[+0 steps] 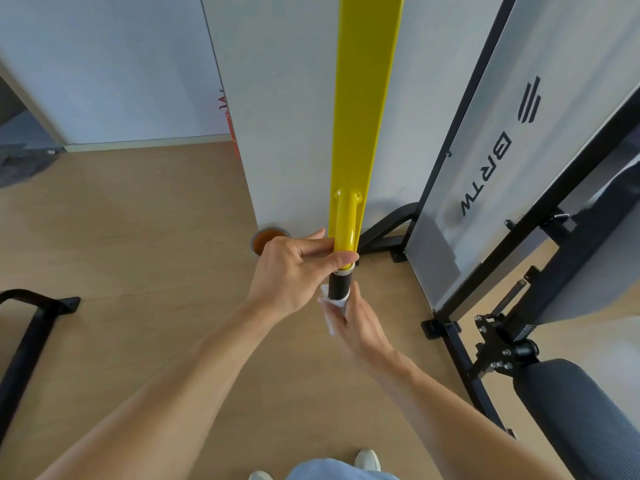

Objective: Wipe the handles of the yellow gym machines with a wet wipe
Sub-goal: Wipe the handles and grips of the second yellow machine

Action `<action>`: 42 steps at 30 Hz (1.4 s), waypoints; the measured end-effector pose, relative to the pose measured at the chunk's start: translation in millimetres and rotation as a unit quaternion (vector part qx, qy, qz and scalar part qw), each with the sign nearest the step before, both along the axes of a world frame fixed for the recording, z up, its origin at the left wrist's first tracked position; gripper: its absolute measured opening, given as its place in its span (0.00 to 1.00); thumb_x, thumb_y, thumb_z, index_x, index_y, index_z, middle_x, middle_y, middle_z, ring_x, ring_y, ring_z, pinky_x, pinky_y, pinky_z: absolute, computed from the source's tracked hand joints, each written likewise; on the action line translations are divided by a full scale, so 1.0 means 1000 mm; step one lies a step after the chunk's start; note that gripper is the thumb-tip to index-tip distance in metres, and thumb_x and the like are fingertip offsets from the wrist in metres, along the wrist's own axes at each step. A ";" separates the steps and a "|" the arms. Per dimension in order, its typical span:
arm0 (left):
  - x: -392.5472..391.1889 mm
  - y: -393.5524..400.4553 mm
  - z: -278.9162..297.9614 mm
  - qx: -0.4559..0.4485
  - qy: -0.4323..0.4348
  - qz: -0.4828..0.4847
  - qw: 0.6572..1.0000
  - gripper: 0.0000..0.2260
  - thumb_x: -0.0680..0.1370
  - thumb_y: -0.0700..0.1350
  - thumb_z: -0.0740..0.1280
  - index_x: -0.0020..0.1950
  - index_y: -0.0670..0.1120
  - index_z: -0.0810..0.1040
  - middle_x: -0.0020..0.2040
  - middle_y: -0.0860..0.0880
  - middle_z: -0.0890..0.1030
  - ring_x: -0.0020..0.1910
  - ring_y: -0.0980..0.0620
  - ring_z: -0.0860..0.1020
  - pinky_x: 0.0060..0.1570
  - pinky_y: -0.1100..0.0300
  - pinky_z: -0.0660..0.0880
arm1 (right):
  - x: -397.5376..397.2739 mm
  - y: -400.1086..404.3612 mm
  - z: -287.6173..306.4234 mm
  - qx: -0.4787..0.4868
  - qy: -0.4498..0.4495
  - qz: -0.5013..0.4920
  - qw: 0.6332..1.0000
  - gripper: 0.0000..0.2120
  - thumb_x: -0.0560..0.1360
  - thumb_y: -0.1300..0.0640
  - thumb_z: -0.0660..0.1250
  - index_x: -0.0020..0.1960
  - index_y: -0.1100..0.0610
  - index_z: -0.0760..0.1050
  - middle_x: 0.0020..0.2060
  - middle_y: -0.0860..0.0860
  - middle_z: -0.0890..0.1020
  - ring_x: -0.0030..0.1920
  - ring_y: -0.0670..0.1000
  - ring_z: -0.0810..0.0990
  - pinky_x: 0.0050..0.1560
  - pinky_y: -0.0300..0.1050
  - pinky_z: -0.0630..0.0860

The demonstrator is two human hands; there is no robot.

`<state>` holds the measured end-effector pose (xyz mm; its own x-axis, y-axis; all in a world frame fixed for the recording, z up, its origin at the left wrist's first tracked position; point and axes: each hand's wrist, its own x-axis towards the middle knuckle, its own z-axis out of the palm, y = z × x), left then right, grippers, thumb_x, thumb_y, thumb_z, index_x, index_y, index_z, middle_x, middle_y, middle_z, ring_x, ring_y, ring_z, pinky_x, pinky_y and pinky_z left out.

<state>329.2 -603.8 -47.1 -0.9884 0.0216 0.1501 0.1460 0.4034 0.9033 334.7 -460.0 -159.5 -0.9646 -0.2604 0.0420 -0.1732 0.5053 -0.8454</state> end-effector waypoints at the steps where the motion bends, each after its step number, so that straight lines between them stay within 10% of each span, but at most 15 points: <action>1: 0.000 -0.001 -0.002 0.007 0.000 -0.002 1.000 0.08 0.68 0.61 0.75 0.39 0.76 0.80 0.51 0.78 0.75 0.66 0.69 0.74 0.62 0.68 0.73 | -0.002 -0.001 0.013 -0.048 0.031 -0.007 0.998 0.06 0.80 0.45 0.61 0.53 0.43 0.65 0.36 0.46 0.80 0.37 0.47 0.79 0.39 0.48 0.76; 5: -0.002 0.000 -0.010 0.013 0.009 -0.002 1.000 0.07 0.68 0.64 0.75 0.44 0.74 0.82 0.58 0.74 0.76 0.65 0.69 0.75 0.65 0.60 0.75 | -0.008 -0.005 0.021 -0.062 0.073 -0.023 0.995 0.05 0.81 0.50 0.61 0.53 0.44 0.64 0.33 0.46 0.77 0.34 0.47 0.77 0.34 0.45 0.73; 8: -0.005 0.000 -0.011 0.011 0.006 -0.006 1.000 0.08 0.66 0.67 0.72 0.44 0.74 0.82 0.54 0.78 0.74 0.67 0.69 0.73 0.66 0.60 0.74 | 0.002 0.005 -0.021 0.110 -0.074 0.003 0.991 0.10 0.82 0.46 0.60 0.61 0.47 0.67 0.40 0.43 0.78 0.40 0.48 0.80 0.40 0.48 0.77; 11: -0.006 -0.005 -0.016 0.013 0.000 -0.032 0.999 0.13 0.70 0.65 0.73 0.52 0.65 0.85 0.57 0.67 0.82 0.70 0.68 0.71 0.70 0.58 0.71 | 0.013 0.011 -0.035 0.178 -0.165 0.041 0.969 0.08 0.79 0.58 0.55 0.48 0.54 0.73 0.34 0.48 0.77 0.33 0.51 0.74 0.36 0.53 0.74; 18: 0.014 -0.061 -0.039 0.064 -0.068 0.054 0.994 0.20 0.80 0.58 0.64 0.71 0.55 0.76 0.66 0.64 0.77 0.56 0.83 0.70 0.52 0.85 0.64 | 0.020 -0.061 0.024 -0.085 -0.222 0.002 0.971 0.08 0.78 0.56 0.65 0.49 0.58 0.81 0.36 0.54 0.84 0.33 0.47 0.76 0.32 0.40 0.72; 25: 0.018 -0.138 -0.062 0.150 -0.191 0.107 0.964 0.16 0.78 0.64 0.65 0.38 0.56 0.84 0.38 0.53 0.80 0.43 0.48 0.78 0.50 0.54 0.73 | -0.004 -0.126 0.055 -0.199 -0.183 -0.095 0.958 0.07 0.74 0.49 0.75 0.50 0.50 0.82 0.42 0.47 0.87 0.44 0.49 0.85 0.42 0.48 0.82; 27: 0.014 -0.151 -0.059 0.168 -0.190 0.077 0.964 0.15 0.77 0.64 0.66 0.42 0.56 0.86 0.42 0.54 0.83 0.47 0.44 0.82 0.54 0.50 0.76 | -0.009 -0.142 0.056 -0.204 -0.183 -0.088 0.958 0.08 0.75 0.47 0.73 0.50 0.50 0.84 0.43 0.49 0.87 0.47 0.55 0.85 0.47 0.55 0.82; 31: -0.001 -0.171 -0.059 0.195 -0.184 0.064 0.961 0.11 0.80 0.54 0.67 0.53 0.50 0.87 0.49 0.50 0.88 0.54 0.47 0.85 0.59 0.50 0.77 | -0.021 -0.166 0.059 -0.222 -0.192 -0.097 0.951 0.11 0.80 0.49 0.67 0.48 0.53 0.85 0.43 0.54 0.87 0.44 0.51 0.85 0.48 0.52 0.80; 36: -0.045 -0.191 -0.078 0.167 -0.147 0.097 0.970 0.09 0.81 0.49 0.68 0.48 0.48 0.86 0.45 0.48 0.87 0.44 0.56 0.82 0.41 0.70 0.73 | -0.051 -0.189 0.055 -0.281 -0.220 -0.156 0.921 0.19 0.82 0.52 0.62 0.38 0.48 0.86 0.37 0.47 0.86 0.40 0.47 0.84 0.49 0.51 0.80; 42: -0.128 -0.193 -0.089 0.139 -0.155 0.076 0.975 0.12 0.80 0.50 0.69 0.41 0.44 0.82 0.34 0.51 0.81 0.35 0.57 0.74 0.37 0.62 0.69 | -0.115 -0.191 0.047 -0.424 -0.289 -0.250 0.821 0.19 0.80 0.42 0.62 0.57 0.55 0.81 0.50 0.56 0.87 0.51 0.55 0.86 0.54 0.54 0.81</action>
